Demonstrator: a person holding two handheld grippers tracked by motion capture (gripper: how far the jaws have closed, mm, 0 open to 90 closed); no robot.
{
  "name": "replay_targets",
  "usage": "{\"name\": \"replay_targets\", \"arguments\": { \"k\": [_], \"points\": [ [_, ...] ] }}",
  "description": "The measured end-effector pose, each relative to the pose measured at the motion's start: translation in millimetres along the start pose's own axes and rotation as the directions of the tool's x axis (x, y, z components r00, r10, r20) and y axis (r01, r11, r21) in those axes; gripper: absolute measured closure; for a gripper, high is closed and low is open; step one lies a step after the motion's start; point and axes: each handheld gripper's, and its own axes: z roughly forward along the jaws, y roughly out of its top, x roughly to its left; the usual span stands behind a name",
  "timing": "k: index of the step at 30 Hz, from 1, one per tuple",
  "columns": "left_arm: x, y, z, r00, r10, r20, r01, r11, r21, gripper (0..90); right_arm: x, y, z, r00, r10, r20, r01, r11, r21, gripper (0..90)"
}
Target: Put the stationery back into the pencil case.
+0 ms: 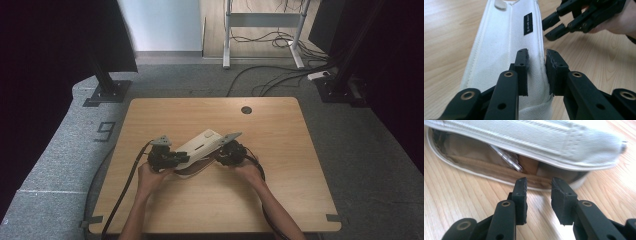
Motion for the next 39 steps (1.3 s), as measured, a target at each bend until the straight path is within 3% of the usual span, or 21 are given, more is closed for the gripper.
{"name": "replay_targets", "arguments": {
  "k": [11,17,20,24,31,39],
  "points": [
    [-4.3,-7.5,16.0,0.9995,0.023,0.022,-0.024,0.9982,0.055,65.0,-9.9,-17.1,-15.1,0.9990,0.044,0.009,-0.044,0.999,-0.017,54.6],
    [-7.4,-9.5,19.3,0.9982,0.059,-0.011,-0.058,0.9966,0.058,61.0,-10.3,-23.0,-19.9,0.9986,0.052,0.007,-0.052,0.998,-0.022,48.7],
    [-9.9,-10.0,20.2,0.9964,0.084,-0.013,-0.083,0.9950,0.056,52.2,-10.5,-24.8,-20.0,0.9984,0.055,0.007,-0.055,0.998,-0.018,45.8],
    [-14.4,-10.1,21.1,0.9907,0.124,-0.056,-0.120,0.9901,0.072,38.5,-9.0,-26.0,-19.9,0.9981,0.061,0.001,-0.061,0.998,-0.012,38.2],
    [-13.4,-8.3,16.1,0.9952,0.082,-0.052,-0.078,0.9943,0.073,19.5,-4.9,-28.4,-24.4,0.9982,0.060,0.001,-0.060,0.998,-0.036,27.0],
    [-24.0,-9.8,9.4,0.9849,0.137,-0.106,-0.124,0.9846,0.123,11.3,0.0,-31.7,-37.9,0.9981,0.061,0.007,-0.061,0.997,-0.053,14.6]
  ]
}}
